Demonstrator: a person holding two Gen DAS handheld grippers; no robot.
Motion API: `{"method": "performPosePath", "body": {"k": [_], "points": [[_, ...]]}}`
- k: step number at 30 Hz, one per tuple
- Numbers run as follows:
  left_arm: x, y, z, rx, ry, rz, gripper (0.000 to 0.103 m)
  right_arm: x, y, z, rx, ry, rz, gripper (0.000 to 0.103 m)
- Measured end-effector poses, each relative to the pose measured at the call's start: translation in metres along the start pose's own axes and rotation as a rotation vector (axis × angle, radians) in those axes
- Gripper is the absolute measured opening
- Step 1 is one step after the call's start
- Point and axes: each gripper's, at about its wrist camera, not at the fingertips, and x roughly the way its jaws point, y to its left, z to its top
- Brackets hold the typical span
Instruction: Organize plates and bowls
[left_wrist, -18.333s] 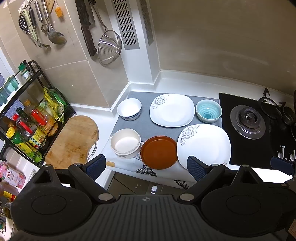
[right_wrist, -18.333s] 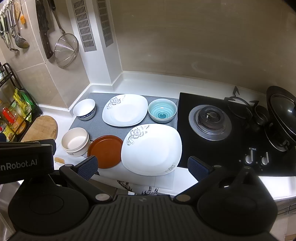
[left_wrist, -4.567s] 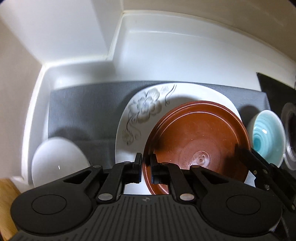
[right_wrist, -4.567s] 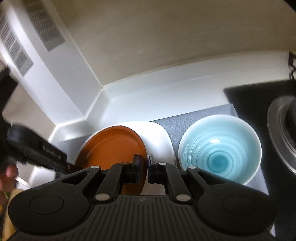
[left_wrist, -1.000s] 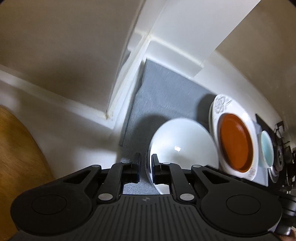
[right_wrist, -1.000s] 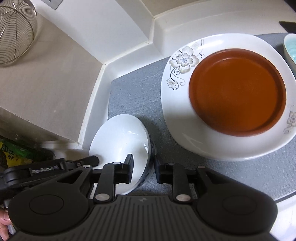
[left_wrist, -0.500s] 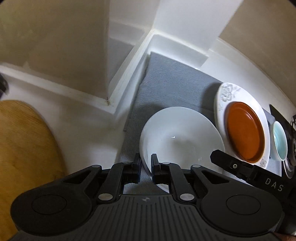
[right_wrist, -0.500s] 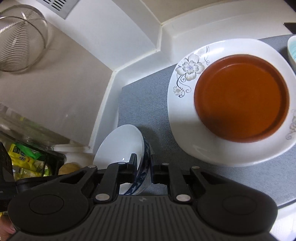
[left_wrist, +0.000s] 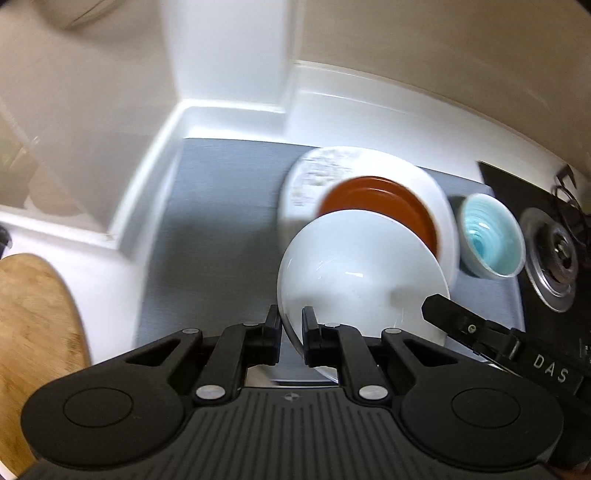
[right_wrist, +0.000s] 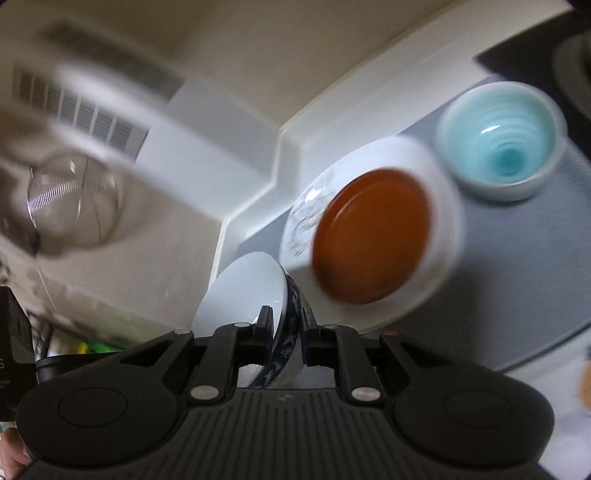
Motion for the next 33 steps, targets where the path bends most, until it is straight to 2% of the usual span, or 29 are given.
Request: {"method": "performPosePath", "body": {"k": [4, 6, 12, 17, 23, 33], "points": [[-0.008, -0.051, -0.004, 0.051, -0.040, 0.019, 0.012, -0.034, -0.028, 0.012, 0.017, -0.038, 0.007, 0.017], [-0.006, -0.067, -0.008, 0.048, -0.030, 0.007, 0.012, -0.047, -0.043, 0.017, 0.042, -0.049, 0.003, 0.017], [-0.001, -0.106, -0.011, 0.060, -0.015, -0.008, 0.012, -0.074, -0.079, 0.031, 0.096, -0.089, 0.017, 0.017], [0.003, -0.129, -0.004, 0.064, -0.014, -0.019, 0.012, -0.091, -0.088, 0.042, 0.095, -0.117, 0.008, 0.017], [0.020, -0.154, 0.025, 0.056, -0.015, -0.035, 0.012, -0.095, -0.097, 0.069, 0.081, -0.133, -0.027, 0.017], [0.085, -0.179, 0.076, 0.041, 0.077, -0.073, 0.012, -0.065, -0.118, 0.125, 0.046, -0.134, -0.130, 0.017]]}}
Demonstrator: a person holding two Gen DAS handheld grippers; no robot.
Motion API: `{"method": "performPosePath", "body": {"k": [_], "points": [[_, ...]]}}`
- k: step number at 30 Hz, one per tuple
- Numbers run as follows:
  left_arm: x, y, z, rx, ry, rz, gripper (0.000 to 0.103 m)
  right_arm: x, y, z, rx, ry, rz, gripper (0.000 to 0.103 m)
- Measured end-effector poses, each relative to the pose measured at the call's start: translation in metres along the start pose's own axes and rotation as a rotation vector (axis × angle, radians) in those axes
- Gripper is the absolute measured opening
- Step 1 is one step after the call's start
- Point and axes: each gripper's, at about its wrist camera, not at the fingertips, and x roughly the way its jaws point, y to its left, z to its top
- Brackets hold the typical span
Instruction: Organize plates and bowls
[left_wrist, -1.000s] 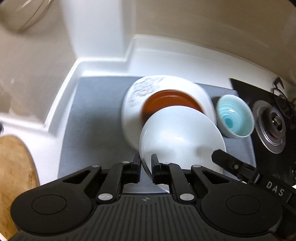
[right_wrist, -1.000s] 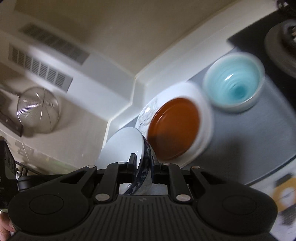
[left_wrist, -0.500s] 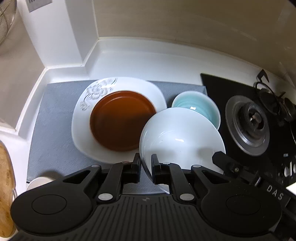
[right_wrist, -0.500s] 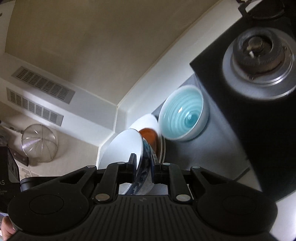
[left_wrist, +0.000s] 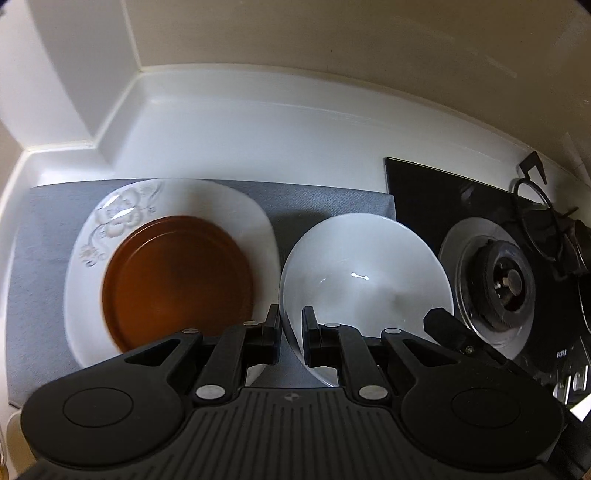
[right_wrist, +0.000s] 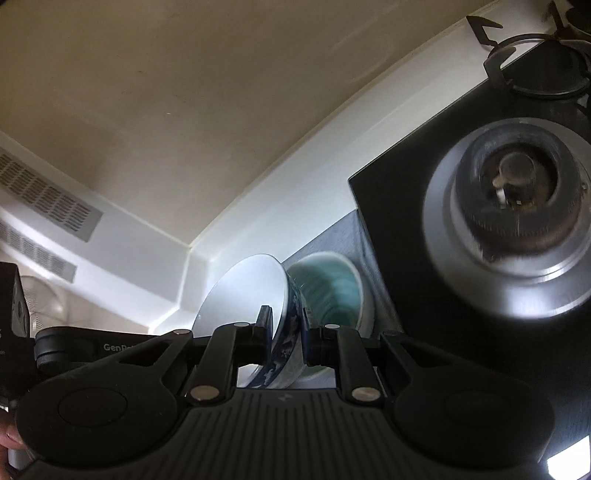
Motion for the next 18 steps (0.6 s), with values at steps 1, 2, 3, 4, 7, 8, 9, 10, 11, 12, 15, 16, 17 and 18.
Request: {"method": "performPosePath", "body": {"k": [1, 2, 3, 4, 7, 8, 9, 10, 11, 12, 15, 16, 17, 18], "points": [[0.004, -0.002, 0.004, 0.003, 0.004, -0.001, 0.012, 0.003, -0.002, 0.002, 0.004, 0.003, -0.007, 0.017], [0.007, -0.003, 0.006, 0.007, 0.005, 0.003, 0.012, 0.006, -0.003, 0.003, 0.005, 0.007, -0.013, 0.017], [0.010, -0.005, 0.009, 0.014, 0.008, 0.011, 0.012, 0.009, -0.004, 0.004, 0.004, 0.010, -0.019, 0.017], [0.013, -0.007, 0.010, 0.020, 0.011, 0.020, 0.012, 0.011, -0.005, 0.004, 0.000, 0.013, -0.026, 0.017], [0.017, -0.013, 0.015, 0.037, 0.012, 0.030, 0.012, 0.019, -0.006, 0.003, -0.026, 0.021, -0.049, 0.017], [0.018, -0.014, 0.017, 0.040, 0.012, 0.033, 0.012, 0.021, -0.007, 0.003, -0.027, 0.020, -0.049, 0.017], [0.018, -0.015, 0.018, 0.041, 0.013, 0.037, 0.012, 0.022, -0.008, 0.002, -0.024, 0.017, -0.046, 0.017], [0.020, -0.015, 0.018, 0.044, 0.014, 0.038, 0.012, 0.024, -0.009, 0.001, -0.024, 0.016, -0.049, 0.017], [0.021, -0.016, 0.018, 0.048, 0.017, 0.039, 0.012, 0.024, -0.008, 0.001, -0.032, 0.014, -0.057, 0.016], [0.023, -0.017, 0.018, 0.052, 0.023, 0.040, 0.012, 0.026, -0.007, 0.000, -0.049, 0.015, -0.069, 0.016], [0.029, -0.017, 0.018, 0.056, 0.044, 0.041, 0.012, 0.027, 0.001, -0.001, -0.128, 0.018, -0.107, 0.016], [0.031, -0.016, 0.018, 0.049, 0.054, 0.040, 0.012, 0.028, 0.004, -0.001, -0.153, 0.015, -0.118, 0.016], [0.033, -0.015, 0.019, 0.049, 0.062, 0.042, 0.012, 0.028, 0.007, -0.001, -0.176, 0.015, -0.128, 0.016], [0.036, -0.017, 0.019, 0.056, 0.069, 0.048, 0.012, 0.029, 0.009, -0.001, -0.195, 0.014, -0.138, 0.016]]}}
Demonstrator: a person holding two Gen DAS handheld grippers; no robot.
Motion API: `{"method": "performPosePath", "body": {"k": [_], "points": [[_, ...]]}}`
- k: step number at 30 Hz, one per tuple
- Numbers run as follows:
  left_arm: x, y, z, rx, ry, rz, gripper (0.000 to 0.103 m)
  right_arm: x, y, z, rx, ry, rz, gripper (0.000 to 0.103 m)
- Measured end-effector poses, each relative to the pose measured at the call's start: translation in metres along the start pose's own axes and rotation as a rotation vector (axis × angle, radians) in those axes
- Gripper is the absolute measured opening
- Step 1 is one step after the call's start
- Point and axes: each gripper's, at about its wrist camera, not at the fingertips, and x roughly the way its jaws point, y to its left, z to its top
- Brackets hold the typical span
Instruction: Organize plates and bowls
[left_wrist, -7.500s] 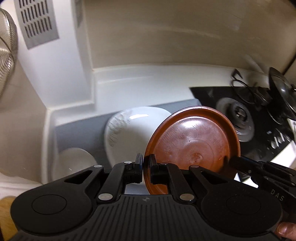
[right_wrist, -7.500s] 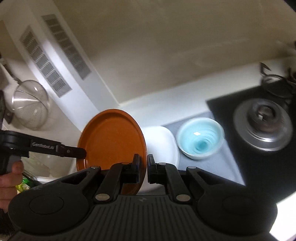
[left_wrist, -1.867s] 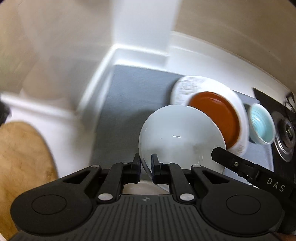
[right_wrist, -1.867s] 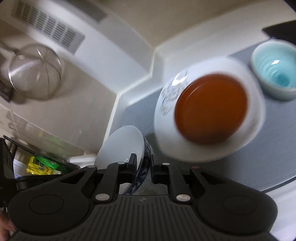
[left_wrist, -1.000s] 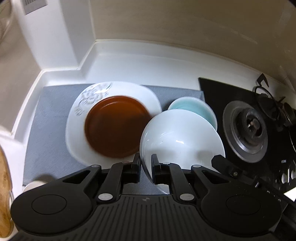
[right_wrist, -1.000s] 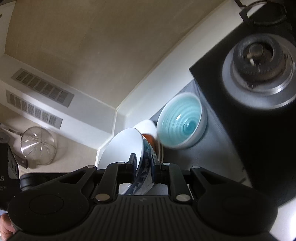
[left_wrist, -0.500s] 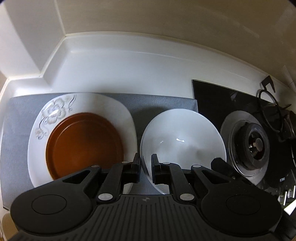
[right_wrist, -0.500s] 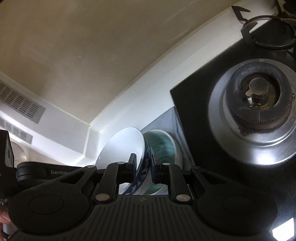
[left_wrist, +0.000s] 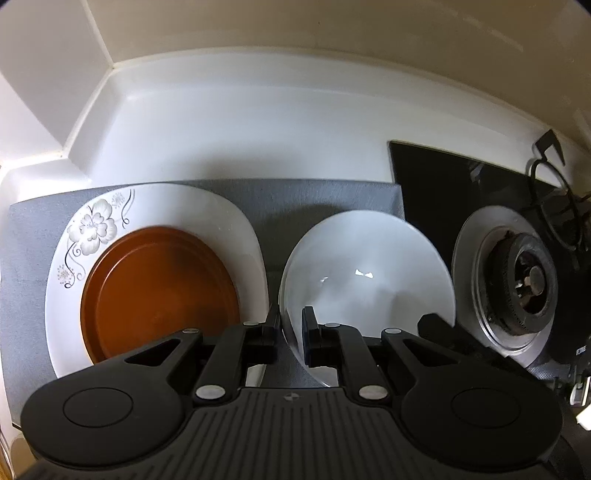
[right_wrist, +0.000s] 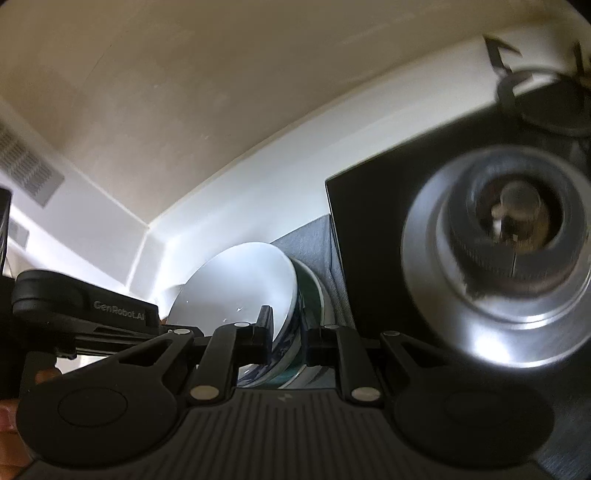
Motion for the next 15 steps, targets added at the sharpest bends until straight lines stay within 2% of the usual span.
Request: {"method": "performPosePath", "body": {"k": [9, 15], "points": [[0.008, -0.005, 0.001, 0.023, 0.018, 0.012, 0.012, 0.009, 0.016, -0.002, -0.151, 0.015, -0.099, 0.015], [0.012, -0.006, 0.001, 0.028, 0.025, 0.026, 0.012, 0.014, 0.032, -0.014, -0.285, -0.035, -0.176, 0.013]]}}
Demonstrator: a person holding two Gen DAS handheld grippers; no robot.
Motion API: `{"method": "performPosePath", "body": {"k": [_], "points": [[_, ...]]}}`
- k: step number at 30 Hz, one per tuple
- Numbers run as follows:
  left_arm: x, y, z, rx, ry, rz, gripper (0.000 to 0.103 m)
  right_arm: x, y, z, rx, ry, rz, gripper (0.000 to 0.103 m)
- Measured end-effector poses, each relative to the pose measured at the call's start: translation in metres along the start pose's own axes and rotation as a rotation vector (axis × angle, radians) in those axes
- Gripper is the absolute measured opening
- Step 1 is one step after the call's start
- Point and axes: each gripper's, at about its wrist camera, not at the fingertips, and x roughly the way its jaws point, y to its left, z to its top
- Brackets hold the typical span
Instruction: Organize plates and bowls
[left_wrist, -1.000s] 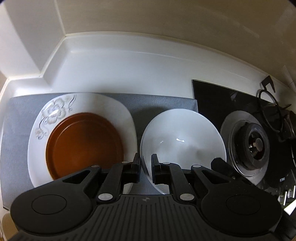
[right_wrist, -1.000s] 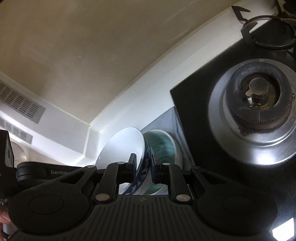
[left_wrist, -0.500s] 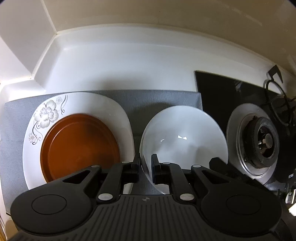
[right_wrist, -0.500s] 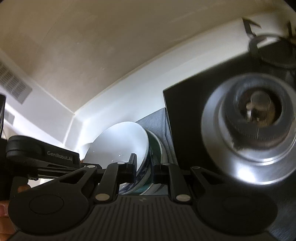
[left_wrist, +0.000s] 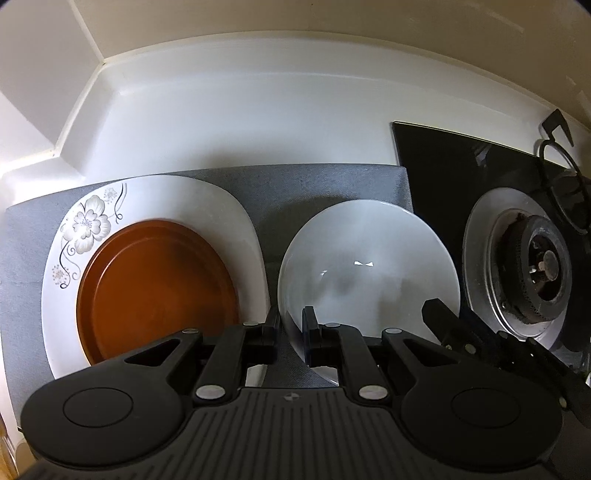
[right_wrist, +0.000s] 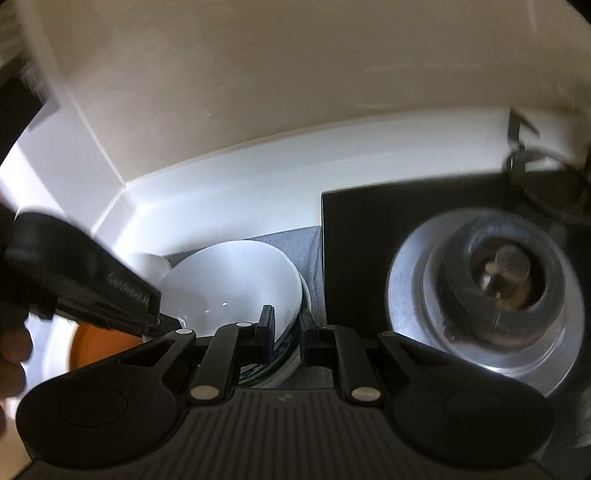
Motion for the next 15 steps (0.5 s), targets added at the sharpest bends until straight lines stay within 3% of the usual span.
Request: {"method": "performPosePath", "body": {"k": [10, 15], "points": [[0.006, -0.006, -0.010, 0.049, -0.029, 0.017, 0.016, 0.000, 0.025, -0.028, -0.180, -0.126, -0.141, 0.014], [0.007, 0.001, -0.008, 0.029, -0.020, -0.015, 0.016, 0.001, 0.027, -0.029, -0.130, -0.136, -0.169, 0.016]]}}
